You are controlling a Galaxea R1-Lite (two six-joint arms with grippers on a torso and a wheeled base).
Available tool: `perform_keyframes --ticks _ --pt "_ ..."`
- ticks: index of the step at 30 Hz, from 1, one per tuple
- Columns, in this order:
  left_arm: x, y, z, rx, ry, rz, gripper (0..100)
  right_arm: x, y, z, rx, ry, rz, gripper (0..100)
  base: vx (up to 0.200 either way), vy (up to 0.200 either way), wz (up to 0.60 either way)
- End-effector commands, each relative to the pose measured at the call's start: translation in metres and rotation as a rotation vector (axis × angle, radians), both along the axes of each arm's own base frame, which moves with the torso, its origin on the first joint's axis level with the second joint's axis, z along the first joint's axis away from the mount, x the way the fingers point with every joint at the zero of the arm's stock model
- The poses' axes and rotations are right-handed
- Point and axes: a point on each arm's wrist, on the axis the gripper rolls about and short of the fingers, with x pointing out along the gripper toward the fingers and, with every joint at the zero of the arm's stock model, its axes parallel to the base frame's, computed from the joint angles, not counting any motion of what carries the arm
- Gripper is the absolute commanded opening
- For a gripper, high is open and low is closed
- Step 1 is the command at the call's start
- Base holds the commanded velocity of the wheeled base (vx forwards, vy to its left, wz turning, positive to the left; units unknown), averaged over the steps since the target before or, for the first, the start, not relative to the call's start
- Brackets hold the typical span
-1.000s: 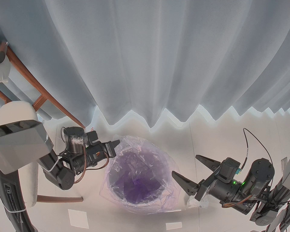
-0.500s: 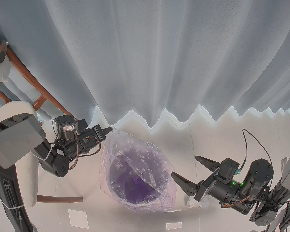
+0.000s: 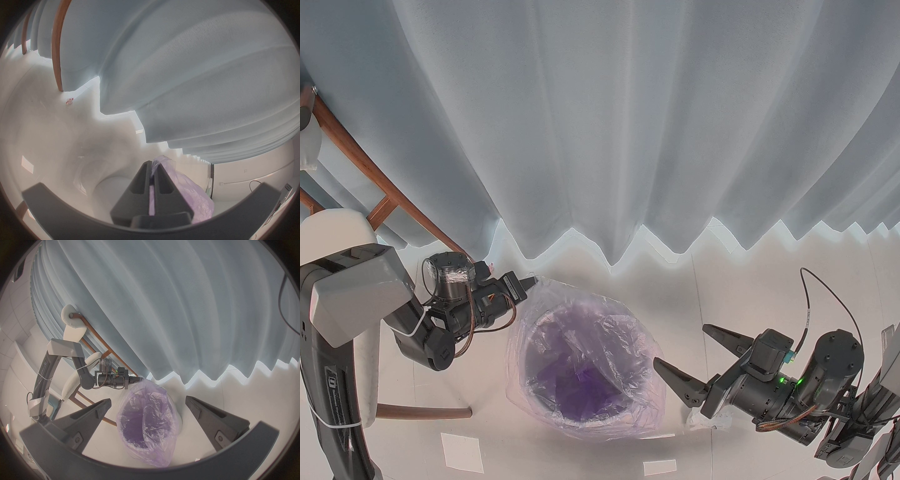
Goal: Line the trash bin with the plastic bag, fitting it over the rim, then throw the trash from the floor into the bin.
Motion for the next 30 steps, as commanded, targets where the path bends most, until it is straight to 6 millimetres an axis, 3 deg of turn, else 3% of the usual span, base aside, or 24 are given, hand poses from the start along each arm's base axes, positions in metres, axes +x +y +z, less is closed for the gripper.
perform_keyframes --ticks 1,6,18,19,23,25,27,28,29,30 --pt "0.002 -0.002 -0.011 0.012 0.023 0.023 0 0.0 0.001 0.002 0.012 -0.011 0.003 100 0.0 0.0 0.0" --pt "0.013 -0.013 -0.03 0.026 -0.017 0.113 0 0.0 0.0 0.002 0.011 -0.012 0.003 100 0.0 0.0 0.0" --pt "0.01 -0.018 -0.034 0.011 -0.034 0.109 0 0.0 0.001 0.001 0.008 -0.009 0.003 100 0.0 0.0 0.0" --pt "0.005 -0.016 -0.035 0.004 -0.023 0.112 100 0.0 0.001 0.001 0.006 -0.01 0.004 100 0.0 0.0 0.0" --pt "-0.003 -0.012 -0.029 -0.005 -0.052 0.129 100 0.0 0.001 0.001 0.006 -0.01 0.004 100 0.0 0.0 0.0" --pt "-0.015 -0.009 -0.011 -0.036 -0.147 0.185 100 0.0 0.001 0.001 0.006 -0.01 0.003 100 0.0 0.0 0.0" --pt "-0.033 -0.005 0.02 -0.08 -0.212 0.256 100 0.001 0.0 -0.001 0.003 -0.005 -0.003 100 0.0 0.0 0.0" --pt "-0.035 -0.005 0.023 -0.08 -0.213 0.259 100 0.001 0.0 -0.001 0.002 -0.004 -0.003 100 0.0 0.0 0.0" --pt "-0.058 -0.002 0.06 -0.12 -0.267 0.288 100 0.004 0.0 -0.005 -0.008 0.005 -0.013 100 0.0 0.0 0.0" --pt "-0.072 0.001 0.079 -0.143 -0.3 0.284 100 0.005 0.0 -0.007 -0.014 0.011 -0.014 100 0.0 0.0 0.0"
